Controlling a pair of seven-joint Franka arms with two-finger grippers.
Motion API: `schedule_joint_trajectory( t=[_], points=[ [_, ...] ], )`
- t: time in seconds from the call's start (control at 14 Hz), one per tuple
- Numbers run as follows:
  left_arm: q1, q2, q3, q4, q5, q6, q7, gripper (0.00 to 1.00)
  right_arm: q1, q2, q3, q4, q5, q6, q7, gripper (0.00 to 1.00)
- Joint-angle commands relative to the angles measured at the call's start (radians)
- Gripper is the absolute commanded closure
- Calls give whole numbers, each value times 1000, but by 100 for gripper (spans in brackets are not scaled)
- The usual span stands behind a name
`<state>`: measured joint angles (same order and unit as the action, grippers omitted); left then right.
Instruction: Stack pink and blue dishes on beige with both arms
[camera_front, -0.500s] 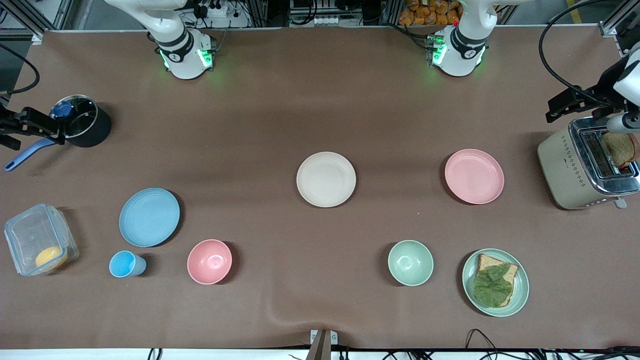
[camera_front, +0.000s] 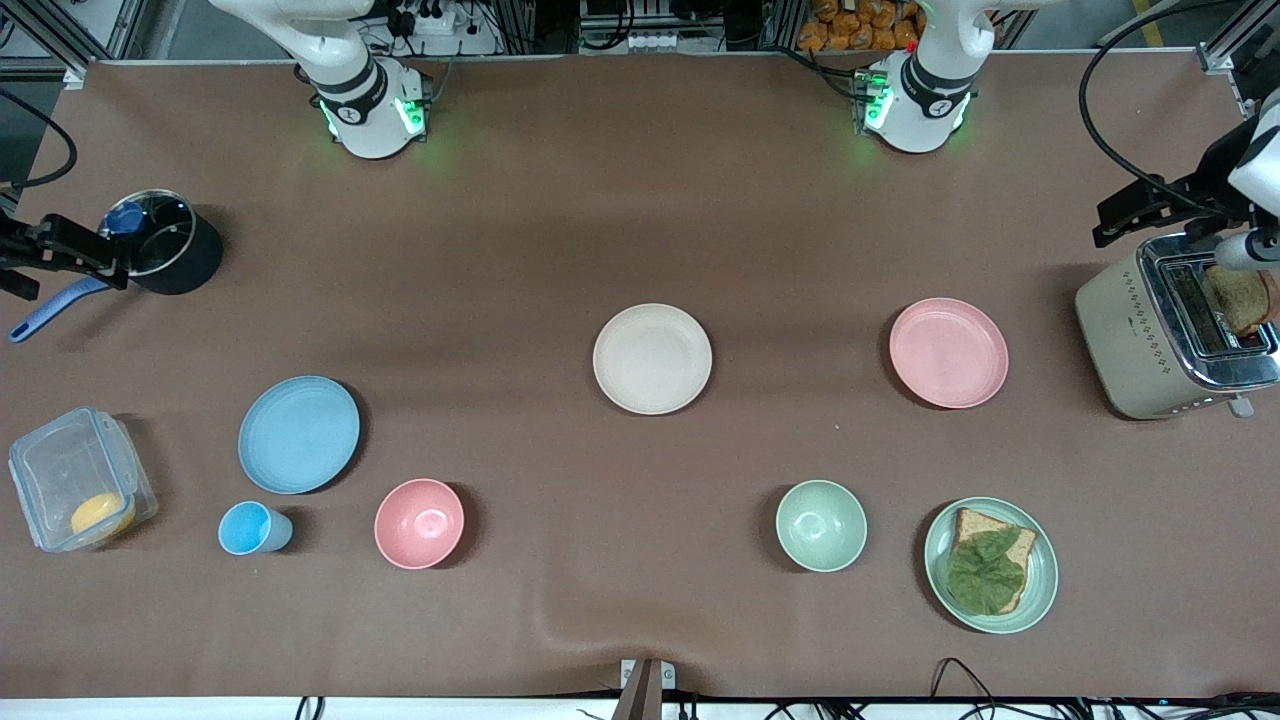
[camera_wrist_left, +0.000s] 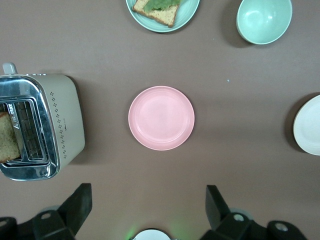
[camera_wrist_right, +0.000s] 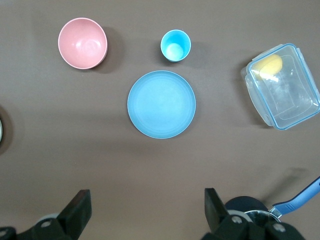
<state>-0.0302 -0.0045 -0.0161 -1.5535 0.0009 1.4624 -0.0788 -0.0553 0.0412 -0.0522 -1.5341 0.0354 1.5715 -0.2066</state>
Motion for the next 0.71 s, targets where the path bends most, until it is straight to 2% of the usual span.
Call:
schedule_joint_trajectory(
  t=[0.0,0.29,0.64],
  points=[
    [4,21,-2,-20,4,15,-16,0,-6,-6,3,-3,-11,-7,-5,0],
    [18,23,-2,-166,4,162,-16,0,-38,5,0,0,-11,-7,-5,0],
    [82,40,-5,-413,1,424,5,0,-63,19,-1,12,-15,-5,1,0]
  ],
)
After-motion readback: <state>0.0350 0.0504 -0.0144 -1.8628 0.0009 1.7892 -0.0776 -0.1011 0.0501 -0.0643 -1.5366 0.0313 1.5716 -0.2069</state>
